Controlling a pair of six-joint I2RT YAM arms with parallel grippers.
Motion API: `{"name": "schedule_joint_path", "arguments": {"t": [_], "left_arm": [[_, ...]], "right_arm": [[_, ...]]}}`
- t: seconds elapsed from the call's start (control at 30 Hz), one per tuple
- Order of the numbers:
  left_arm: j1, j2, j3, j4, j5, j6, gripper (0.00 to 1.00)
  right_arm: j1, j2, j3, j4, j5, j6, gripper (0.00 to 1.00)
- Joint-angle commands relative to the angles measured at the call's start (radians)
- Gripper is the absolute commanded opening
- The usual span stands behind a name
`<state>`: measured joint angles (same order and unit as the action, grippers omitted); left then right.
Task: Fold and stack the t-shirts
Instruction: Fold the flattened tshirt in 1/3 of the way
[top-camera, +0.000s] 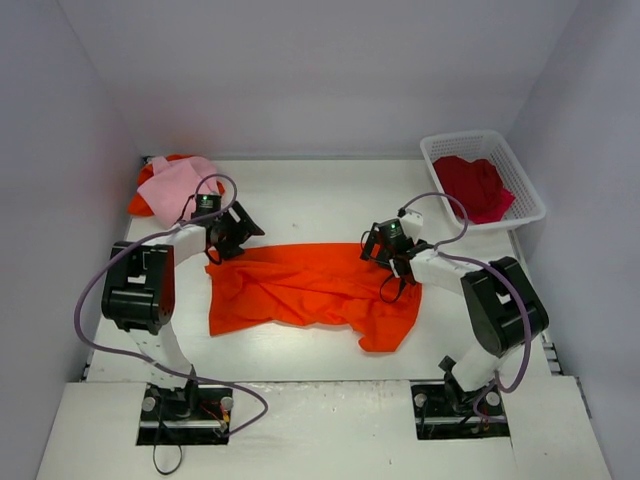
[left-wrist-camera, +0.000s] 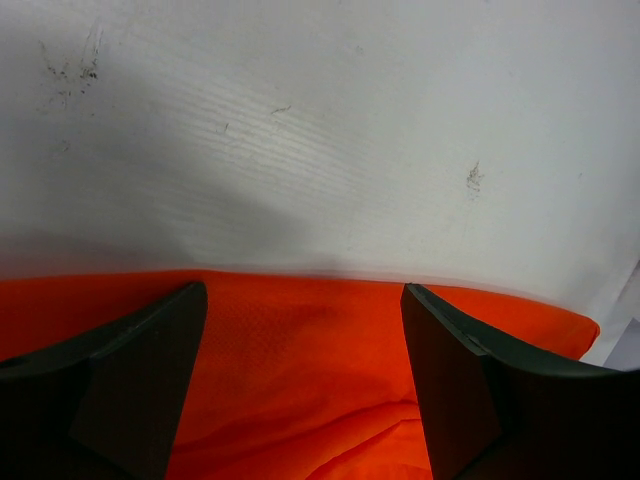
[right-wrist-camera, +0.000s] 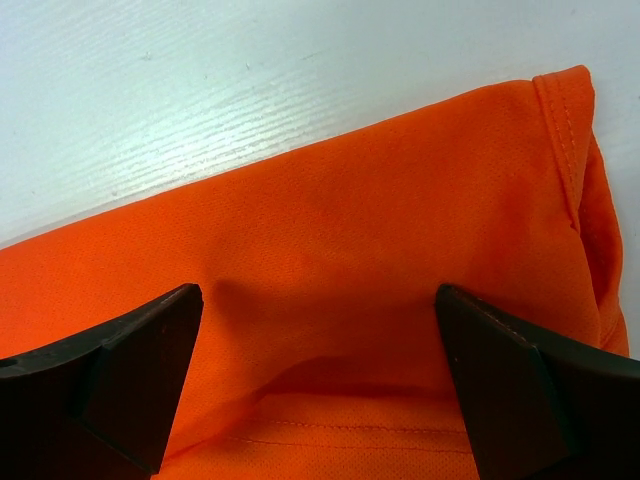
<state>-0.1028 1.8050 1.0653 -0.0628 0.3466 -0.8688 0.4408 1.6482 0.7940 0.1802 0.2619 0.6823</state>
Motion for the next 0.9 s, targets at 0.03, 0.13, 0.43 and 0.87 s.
{"name": "schedule_joint_path", "arguments": {"t": [0.03, 0.13, 0.43, 0.87], "left_arm": [[0.000, 0.024, 0.027, -0.026, -0.046, 0.014, 0.74], [0.002, 0.028, 0.035, -0.026, -0.047, 0.014, 0.74], [0.000, 0.062, 0.087, -0.038, -0.055, 0.025, 0.74], [0.000, 0.128, 0.174, -0.043, -0.060, 0.017, 0.74]], "right_arm": [[-0.022, 0.030, 0.042, 0.024, -0.012, -0.027, 0.99], [-0.034, 0.041, 0.053, 0.030, -0.018, -0.041, 0.99], [-0.065, 0.064, 0.071, 0.048, -0.038, -0.070, 0.99], [-0.108, 0.094, 0.108, 0.070, -0.064, -0.098, 0.99]]}}
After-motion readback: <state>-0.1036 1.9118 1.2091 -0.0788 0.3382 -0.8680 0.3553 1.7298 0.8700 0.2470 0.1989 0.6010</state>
